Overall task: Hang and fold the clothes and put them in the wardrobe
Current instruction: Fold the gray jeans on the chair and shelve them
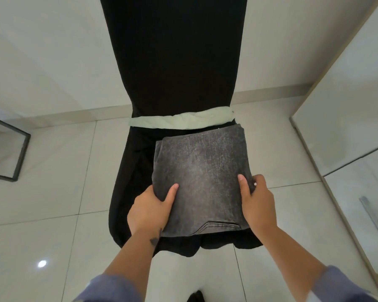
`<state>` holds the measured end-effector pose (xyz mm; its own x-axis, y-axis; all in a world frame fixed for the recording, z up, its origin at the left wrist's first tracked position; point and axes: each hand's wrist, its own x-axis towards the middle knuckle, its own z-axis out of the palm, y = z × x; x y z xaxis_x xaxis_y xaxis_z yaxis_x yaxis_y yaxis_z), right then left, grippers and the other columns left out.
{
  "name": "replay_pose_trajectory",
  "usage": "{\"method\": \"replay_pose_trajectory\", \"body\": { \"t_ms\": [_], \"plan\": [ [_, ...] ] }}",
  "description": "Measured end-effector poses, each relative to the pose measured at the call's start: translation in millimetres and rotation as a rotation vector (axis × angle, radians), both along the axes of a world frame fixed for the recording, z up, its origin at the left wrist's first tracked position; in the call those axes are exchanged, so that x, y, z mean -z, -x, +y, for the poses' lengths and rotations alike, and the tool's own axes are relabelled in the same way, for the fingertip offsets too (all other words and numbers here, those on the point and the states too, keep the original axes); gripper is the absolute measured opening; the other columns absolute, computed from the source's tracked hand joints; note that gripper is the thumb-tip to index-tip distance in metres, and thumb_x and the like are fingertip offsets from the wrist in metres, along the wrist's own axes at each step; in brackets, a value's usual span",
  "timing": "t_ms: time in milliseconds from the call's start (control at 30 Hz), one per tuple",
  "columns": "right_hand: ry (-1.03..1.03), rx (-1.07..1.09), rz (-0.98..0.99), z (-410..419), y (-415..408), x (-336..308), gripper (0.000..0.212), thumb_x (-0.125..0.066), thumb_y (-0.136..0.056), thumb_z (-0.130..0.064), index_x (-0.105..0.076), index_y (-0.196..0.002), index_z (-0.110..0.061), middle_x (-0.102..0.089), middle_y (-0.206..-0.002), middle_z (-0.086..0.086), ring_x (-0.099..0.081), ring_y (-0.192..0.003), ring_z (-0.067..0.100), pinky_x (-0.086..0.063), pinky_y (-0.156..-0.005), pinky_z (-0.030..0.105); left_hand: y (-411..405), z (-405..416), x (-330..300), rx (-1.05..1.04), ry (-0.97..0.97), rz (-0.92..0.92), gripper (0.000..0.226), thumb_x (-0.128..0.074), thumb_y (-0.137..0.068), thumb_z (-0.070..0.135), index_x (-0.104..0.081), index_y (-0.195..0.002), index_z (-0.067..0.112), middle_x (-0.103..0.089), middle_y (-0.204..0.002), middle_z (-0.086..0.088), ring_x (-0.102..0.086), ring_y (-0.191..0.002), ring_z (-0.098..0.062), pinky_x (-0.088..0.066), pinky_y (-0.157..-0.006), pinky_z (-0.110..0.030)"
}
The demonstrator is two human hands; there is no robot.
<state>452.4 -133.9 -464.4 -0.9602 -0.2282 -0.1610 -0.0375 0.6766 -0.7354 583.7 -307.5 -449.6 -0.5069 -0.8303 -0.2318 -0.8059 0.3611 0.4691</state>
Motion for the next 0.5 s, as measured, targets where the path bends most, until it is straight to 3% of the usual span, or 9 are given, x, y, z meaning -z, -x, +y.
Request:
{"method": "replay_pose_trajectory", "body": {
  "t_ms": [200, 367, 500],
  "plan": [
    [0.06, 0.137, 0.104, 53, 19, -69, 0.038, -0.043, -0.092, -0.05, -0.046, -0.096, -0.013, -0.053, -0.068, -0.002, -0.056, -0.066, 0.023, -0.037, -0.05, 0.027, 41, 36, -70, 0.16, 0.034, 0.093, 0.052, -0.042, -0.08, 0.074, -0.059, -0.093, 0.026, -0.061, -0.078, 0.013, -0.055, -0.066, -0.007, -0.048, -0.058, -0.026],
    [0.012, 0.315, 0.184, 123, 32, -131, 0.045, -0.043, -0.094, -0.05, -0.051, -0.107, -0.008, -0.06, -0.086, 0.008, -0.059, -0.083, 0.032, -0.05, -0.068, 0.039, 85, 89, -136, 0.358, 0.111, 0.105, 0.055, -0.04, -0.082, 0.072, -0.06, -0.098, 0.024, -0.063, -0.085, 0.005, -0.06, -0.077, -0.018, -0.044, -0.06, -0.029],
    [-0.041, 0.474, 0.257, 196, 32, -176, 0.044, -0.041, -0.093, -0.053, -0.05, -0.103, -0.011, -0.065, -0.092, 0.014, -0.06, -0.085, 0.036, -0.051, -0.069, 0.045, 118, 150, -175, 0.519, 0.138, 0.161, 0.059, -0.038, -0.082, 0.074, -0.061, -0.102, 0.023, -0.065, -0.092, 0.0, -0.062, -0.089, -0.024, -0.047, -0.064, -0.033]
  ]
}}
